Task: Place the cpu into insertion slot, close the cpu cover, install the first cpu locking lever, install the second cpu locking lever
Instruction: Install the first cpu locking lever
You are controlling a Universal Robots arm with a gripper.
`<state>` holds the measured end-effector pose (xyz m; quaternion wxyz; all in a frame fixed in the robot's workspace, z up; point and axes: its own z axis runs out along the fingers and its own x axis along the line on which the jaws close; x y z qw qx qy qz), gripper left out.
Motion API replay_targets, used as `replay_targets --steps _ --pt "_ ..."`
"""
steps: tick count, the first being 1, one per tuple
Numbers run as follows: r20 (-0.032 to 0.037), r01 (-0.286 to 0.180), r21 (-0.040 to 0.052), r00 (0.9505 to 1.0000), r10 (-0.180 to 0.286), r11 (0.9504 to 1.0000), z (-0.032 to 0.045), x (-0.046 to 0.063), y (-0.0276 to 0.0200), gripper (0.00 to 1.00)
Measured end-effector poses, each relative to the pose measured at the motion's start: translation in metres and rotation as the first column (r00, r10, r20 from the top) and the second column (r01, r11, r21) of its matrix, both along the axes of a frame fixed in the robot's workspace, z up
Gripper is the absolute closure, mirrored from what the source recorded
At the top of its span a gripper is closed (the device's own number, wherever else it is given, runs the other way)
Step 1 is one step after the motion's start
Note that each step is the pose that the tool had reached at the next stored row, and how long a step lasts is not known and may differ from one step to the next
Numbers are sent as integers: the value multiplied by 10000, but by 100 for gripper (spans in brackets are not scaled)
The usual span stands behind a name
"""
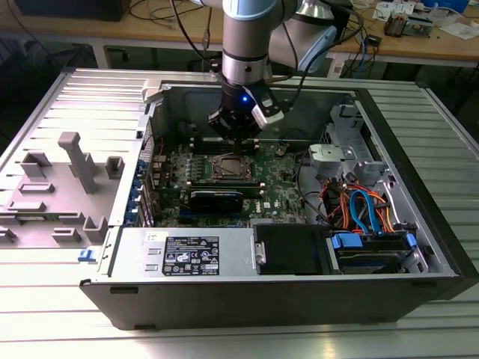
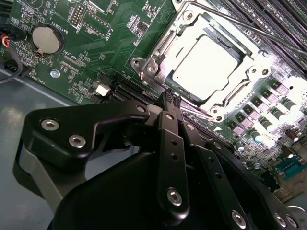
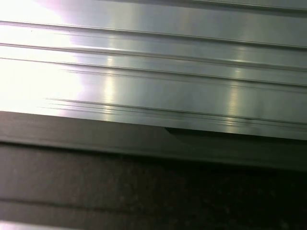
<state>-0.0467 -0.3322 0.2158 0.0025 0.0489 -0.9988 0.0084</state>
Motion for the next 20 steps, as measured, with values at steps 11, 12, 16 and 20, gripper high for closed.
replay_targets --steps 11,12,16,20 --pt "-2 -1 -2 10000 1 10000 -45 0 0 88" --pt "0 -1 1 10000 1 10000 -46 0 0 88" --pt "0 -1 1 10000 1 10000 -54 1 0 88" --pt "1 0 1 10000 0 10000 -54 12 2 88"
